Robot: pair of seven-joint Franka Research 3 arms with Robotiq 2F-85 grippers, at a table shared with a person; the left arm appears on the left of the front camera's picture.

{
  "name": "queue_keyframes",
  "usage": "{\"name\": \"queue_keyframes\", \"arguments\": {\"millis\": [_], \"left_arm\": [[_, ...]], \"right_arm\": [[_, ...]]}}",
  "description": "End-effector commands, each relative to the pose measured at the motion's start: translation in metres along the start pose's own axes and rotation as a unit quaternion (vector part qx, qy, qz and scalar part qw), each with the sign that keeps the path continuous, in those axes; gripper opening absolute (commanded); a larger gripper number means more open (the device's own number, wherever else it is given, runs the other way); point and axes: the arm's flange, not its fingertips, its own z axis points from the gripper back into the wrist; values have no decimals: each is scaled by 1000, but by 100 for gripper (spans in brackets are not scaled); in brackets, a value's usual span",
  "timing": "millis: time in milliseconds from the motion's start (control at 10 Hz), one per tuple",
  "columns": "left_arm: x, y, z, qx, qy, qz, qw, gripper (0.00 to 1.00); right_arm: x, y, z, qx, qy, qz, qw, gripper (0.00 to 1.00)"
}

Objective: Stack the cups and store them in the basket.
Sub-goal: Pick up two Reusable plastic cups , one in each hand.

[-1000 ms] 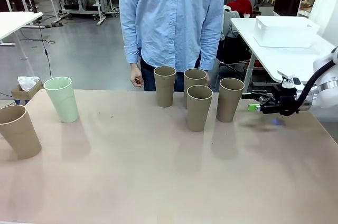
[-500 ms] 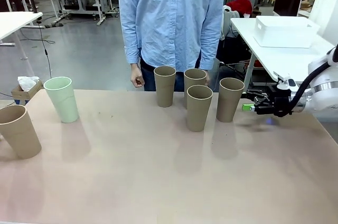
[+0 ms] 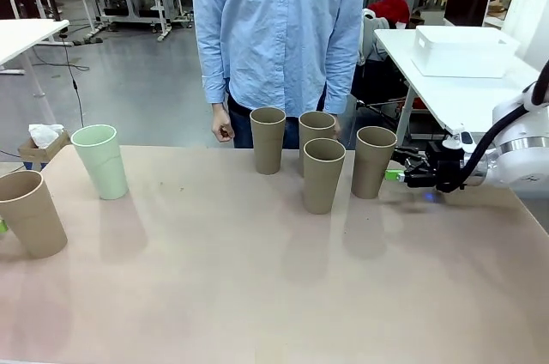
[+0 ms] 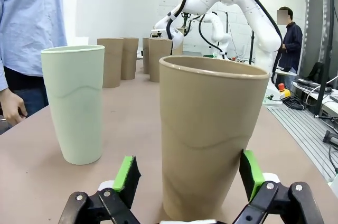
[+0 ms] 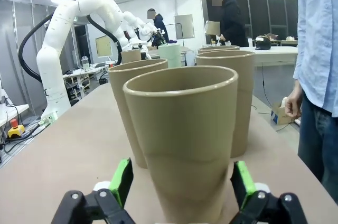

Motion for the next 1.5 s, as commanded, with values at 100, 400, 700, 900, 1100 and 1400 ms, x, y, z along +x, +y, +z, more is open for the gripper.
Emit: {"name": "queue_keyframes", "arguments": {"millis": [100, 400, 700, 900, 1100, 1400], "left_arm": [[0, -7, -7, 28, 2, -21, 999, 100], [1, -8, -7, 0, -4, -14, 1000, 100], [3, -17, -12, -31, 1, -8, 999, 100], [0, -19, -28, -33, 3, -12, 999, 100], [-6, -18, -43, -24, 2, -22, 999, 100], [-11, -16, -54, -28, 0, -13, 1000, 100]], "right_arm": [[-1, 4, -5, -19, -8, 7, 1000, 100], [0, 5, -5, -25, -12, -1, 1000, 100], [-2, 6, -7, -25, -10, -11, 1000, 100], [-1, 6, -10, -28, -11, -13, 999, 100], [-1, 5, -17, -31, -10, -18, 999, 100], [-2, 4, -31, -26, -7, -19, 999, 100]]}}
